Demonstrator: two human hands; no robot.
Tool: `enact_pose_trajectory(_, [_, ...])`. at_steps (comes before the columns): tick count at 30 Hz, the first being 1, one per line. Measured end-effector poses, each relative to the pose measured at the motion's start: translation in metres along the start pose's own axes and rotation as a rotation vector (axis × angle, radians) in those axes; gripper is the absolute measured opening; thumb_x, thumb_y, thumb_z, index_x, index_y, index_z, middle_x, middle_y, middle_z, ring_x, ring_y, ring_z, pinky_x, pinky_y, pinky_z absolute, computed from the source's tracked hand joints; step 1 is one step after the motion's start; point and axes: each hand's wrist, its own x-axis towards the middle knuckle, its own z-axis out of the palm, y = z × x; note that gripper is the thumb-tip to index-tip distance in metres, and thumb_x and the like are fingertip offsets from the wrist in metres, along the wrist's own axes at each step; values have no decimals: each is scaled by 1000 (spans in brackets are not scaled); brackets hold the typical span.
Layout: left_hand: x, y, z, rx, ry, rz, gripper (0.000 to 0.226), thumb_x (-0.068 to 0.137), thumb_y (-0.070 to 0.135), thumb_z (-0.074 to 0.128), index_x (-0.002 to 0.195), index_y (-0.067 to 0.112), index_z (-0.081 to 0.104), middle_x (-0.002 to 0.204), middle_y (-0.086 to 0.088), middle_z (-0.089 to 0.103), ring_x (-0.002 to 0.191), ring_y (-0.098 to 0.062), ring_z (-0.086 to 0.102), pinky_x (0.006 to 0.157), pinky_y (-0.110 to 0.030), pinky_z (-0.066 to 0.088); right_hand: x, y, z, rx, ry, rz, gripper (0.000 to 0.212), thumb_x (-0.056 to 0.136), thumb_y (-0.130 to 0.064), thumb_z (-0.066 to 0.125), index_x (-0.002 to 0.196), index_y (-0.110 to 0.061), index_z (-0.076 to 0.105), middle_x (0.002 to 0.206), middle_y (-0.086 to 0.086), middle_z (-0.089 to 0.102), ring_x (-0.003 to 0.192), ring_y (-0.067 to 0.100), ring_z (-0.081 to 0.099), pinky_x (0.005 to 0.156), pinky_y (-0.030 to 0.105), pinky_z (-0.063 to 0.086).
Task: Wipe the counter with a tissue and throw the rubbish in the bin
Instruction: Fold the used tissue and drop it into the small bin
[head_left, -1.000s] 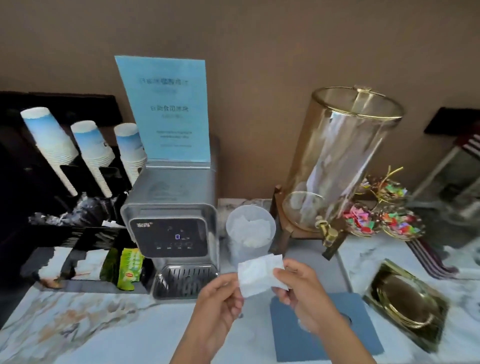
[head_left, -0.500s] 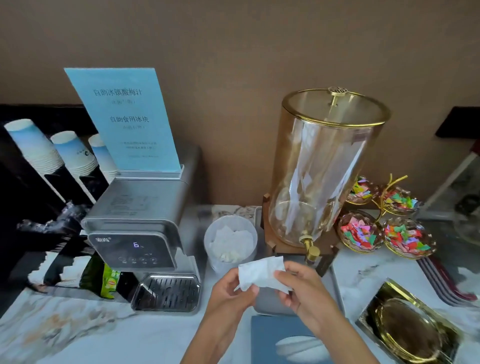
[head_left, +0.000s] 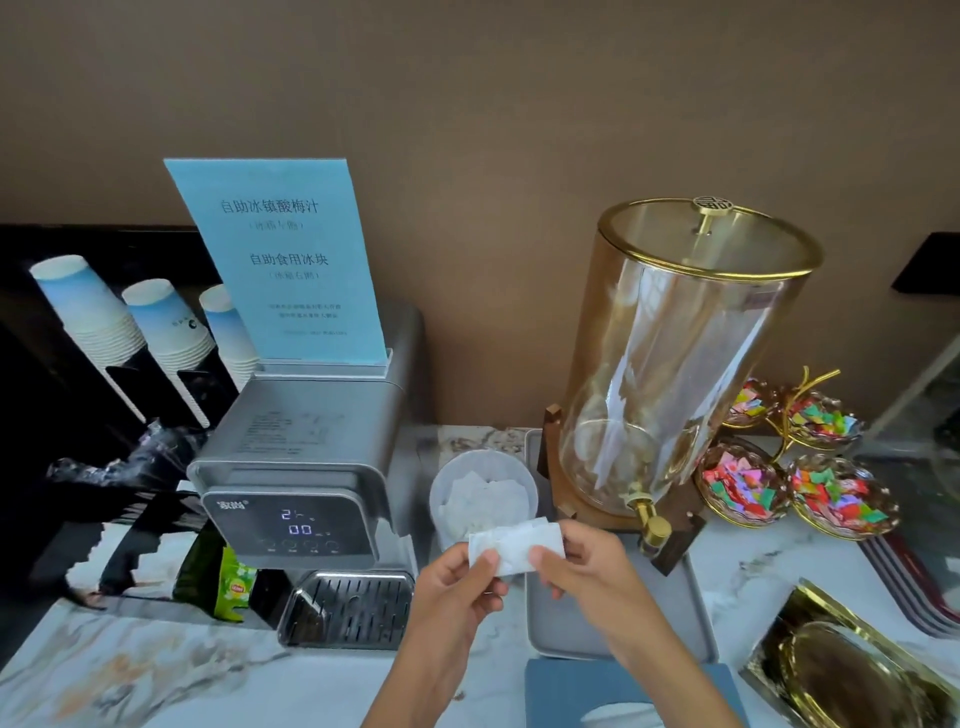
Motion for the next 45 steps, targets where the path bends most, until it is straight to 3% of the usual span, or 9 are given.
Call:
enact_pose_trajectory(3, [4, 0, -8, 2, 7, 4, 13, 90, 11, 67, 95, 8, 78, 73, -11, 71, 63, -15, 64, 57, -24, 54, 8, 5, 4, -48, 15, 30, 9, 92, -5, 66, 91, 2, 70, 60, -5, 64, 59, 12, 54, 53, 20, 45])
enact_pose_trajectory(15, [20, -2, -35, 230, -40, -1, 6, 80, 9, 77, 86, 7, 78, 63, -11, 67, 54, -16, 57, 50, -24, 47, 50, -17, 15, -710, -314, -4, 5, 82, -15, 73, 81, -12, 76, 67, -12, 66, 63, -3, 56, 61, 16, 44])
enact_pose_trajectory(21, [23, -8, -48, 72, 93, -100, 18, 92, 1, 62, 79, 4, 75, 68, -13, 71, 53, -21, 60, 46, -25, 46, 109, -14, 25, -902, 55, -15, 22, 87, -15, 68, 67, -20, 63, 56, -8, 56, 53, 5, 52, 50, 17, 42])
enact_pose_trajectory(25, [20, -12, -56, 50, 116, -149, 20, 94, -1, 59, 80, 2, 73, 66, -14, 70, 49, -21, 59, 42, -24, 43, 136, 7, 42, -1080, 28, 31, 16, 92, -15, 61, 81, -5, 67, 74, 7, 63, 74, 27, 62, 68, 38, 56])
enact_pose_trajectory(30, [17, -8, -64, 45, 126, -158, 14, 92, -1, 61, 83, 0, 72, 66, -13, 70, 48, -20, 59, 42, -23, 43, 143, 27, 51, -1295, -89, -100, 12, 92, -14, 58, 90, -10, 69, 92, 11, 71, 87, 29, 67, 72, 34, 53])
enact_pose_trajectory(35, [17, -2, -67, 46, 129, -155, 15, 92, 0, 61, 83, 2, 72, 69, -13, 71, 50, -20, 59, 43, -24, 44, 140, 35, 53, -1304, -260, -4, 23, 83, -5, 55, 91, -11, 75, 93, 13, 72, 83, 30, 66, 67, 29, 50])
enact_pose_trajectory(39, [15, -1, -66, 57, 121, -162, 15, 92, 2, 62, 83, 3, 74, 72, -14, 72, 53, -21, 61, 46, -25, 45, 134, 30, 51, -1269, -272, -14, 26, 87, -12, 51, 69, -15, 69, 69, 3, 58, 64, 22, 55, 50, 18, 35])
enact_pose_trajectory(43, [13, 1, -63, 67, 100, -147, 17, 94, 3, 60, 84, 3, 73, 72, -13, 72, 53, -21, 61, 46, -24, 45, 125, 20, 42, -1110, -172, -57, 33, 91, -10, 44, 60, -21, 52, 64, 3, 56, 55, 17, 50, 53, 37, 43])
enact_pose_trajectory(45, [13, 2, -62, 80, 91, -133, 18, 94, 2, 59, 83, 4, 73, 72, -12, 72, 53, -21, 61, 46, -24, 45, 121, 15, 35, -1021, -119, -71, 34, 94, -12, 45, 64, -24, 57, 62, -4, 58, 53, 7, 50, 55, 33, 43])
